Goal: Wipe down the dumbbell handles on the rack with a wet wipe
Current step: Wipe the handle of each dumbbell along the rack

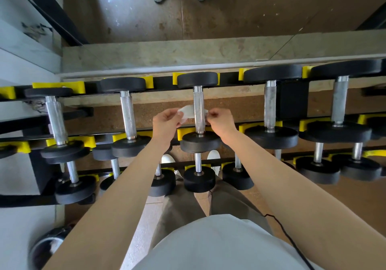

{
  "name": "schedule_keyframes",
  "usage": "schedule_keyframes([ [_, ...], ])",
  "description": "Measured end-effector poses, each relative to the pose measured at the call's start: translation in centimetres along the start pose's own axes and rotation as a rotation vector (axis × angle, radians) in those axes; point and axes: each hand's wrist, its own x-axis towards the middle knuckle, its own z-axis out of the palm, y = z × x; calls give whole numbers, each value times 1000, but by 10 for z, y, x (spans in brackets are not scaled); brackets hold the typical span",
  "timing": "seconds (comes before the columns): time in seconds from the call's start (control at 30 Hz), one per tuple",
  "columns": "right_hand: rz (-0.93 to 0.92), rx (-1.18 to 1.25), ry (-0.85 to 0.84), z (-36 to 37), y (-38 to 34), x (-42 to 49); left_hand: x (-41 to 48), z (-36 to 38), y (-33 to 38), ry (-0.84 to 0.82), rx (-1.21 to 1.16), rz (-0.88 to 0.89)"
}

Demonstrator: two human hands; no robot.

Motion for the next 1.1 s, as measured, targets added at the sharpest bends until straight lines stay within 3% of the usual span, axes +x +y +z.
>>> schedule_keyframes([
  [0.1,4,-50,-41,-2,0,2,-4,-6,-5,6,55,11],
  [0.3,48,-226,-10,-30,21,1,-5,15,-8,-143,433,70],
  [0.47,-59,-382,-239,-14,13,-5,-8,-6,-10,-22,458,-28],
  [0.73,-101,-632,-250,-48,23,-8,-19,23,-6,-136,649,-5],
  [0.9,-185,-554,-256,-23,19,-14,-34,9,3,-94,541,-63],
  [1.1,-218,-469,-327,-23,15,-20,-72,9,28,-227,209,43],
])
